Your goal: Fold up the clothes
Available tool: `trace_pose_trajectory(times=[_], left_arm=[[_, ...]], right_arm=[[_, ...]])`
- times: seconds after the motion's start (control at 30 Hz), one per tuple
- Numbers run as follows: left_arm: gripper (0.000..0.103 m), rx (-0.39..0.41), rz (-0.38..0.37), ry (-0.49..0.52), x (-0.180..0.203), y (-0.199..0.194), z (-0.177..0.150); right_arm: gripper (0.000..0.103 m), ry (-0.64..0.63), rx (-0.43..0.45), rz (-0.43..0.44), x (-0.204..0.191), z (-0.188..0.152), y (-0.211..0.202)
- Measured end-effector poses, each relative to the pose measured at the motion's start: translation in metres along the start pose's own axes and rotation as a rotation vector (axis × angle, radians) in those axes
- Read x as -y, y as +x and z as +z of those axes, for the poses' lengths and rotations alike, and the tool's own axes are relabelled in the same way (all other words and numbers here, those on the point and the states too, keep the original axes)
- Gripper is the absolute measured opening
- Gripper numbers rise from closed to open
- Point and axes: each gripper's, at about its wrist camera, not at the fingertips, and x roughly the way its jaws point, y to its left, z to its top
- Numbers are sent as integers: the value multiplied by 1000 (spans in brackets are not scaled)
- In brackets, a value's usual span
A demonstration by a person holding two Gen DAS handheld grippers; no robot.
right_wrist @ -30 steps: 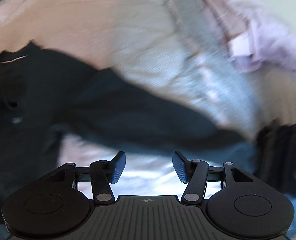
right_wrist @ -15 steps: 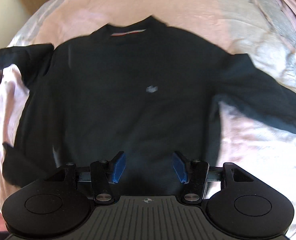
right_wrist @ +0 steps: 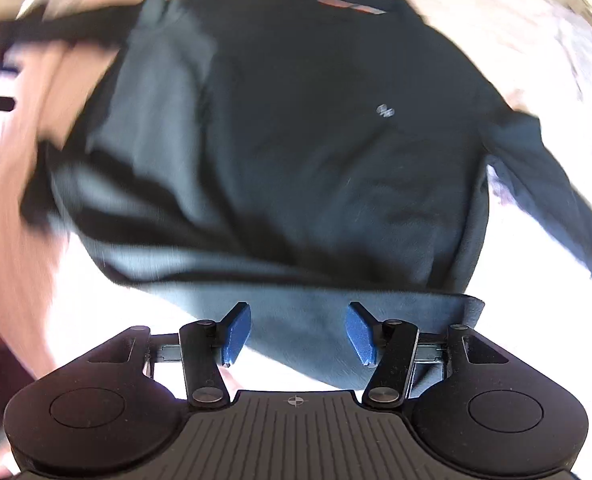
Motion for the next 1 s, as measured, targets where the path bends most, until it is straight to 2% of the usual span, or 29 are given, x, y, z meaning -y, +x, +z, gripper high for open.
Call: trace_pose_trajectory(times=[0.07,0.1,0.17,0.2,0.23,0.27,0.33,0.53,0.63,0.73,0.8,0.83,0.87,0.9,1.0], left_arm=[[62,-40,-64,83,30,27,8],[62,-57,-70,107,38,39,11],[57,-83,-71,103,45,55,13],[44,-95,-76,89,48,62,14],[20,-102,-89,70,48,64,16],[12,-111,-86,55,48,65,18],[7,-113,-67,43,45,58,20],[5,-111,18,17,59,27,25],[5,-110,53,13,70,13,29],[5,-115,72,-7,81,9,31],[5,-124,81,-21,87,10,33],[4,-122,83,-35,86,4,34],[4,-120,85,-49,84,-3,35],[4,-107,89,-59,80,-18,36],[4,-65,101,-80,69,-62,45]], right_arm=[[64,-140,-20,-31,-7,-7,5],[70,-208,-30,-47,-9,-10,7],[72,-306,-36,-75,-5,-17,12],[72,-340,-33,-88,1,-21,14],[72,-374,-31,-102,6,-24,16],[72,-399,-27,-112,13,-28,18],[72,-329,6,-93,41,-30,20],[72,-30,67,54,122,-41,41],[72,-7,106,31,135,-55,37],[72,66,107,59,146,-58,37],[72,173,139,157,159,-69,38],[49,223,160,207,164,-75,38],[20,268,179,250,170,-80,37],[3,275,192,242,171,-83,30],[2,173,300,227,163,-97,-20]])
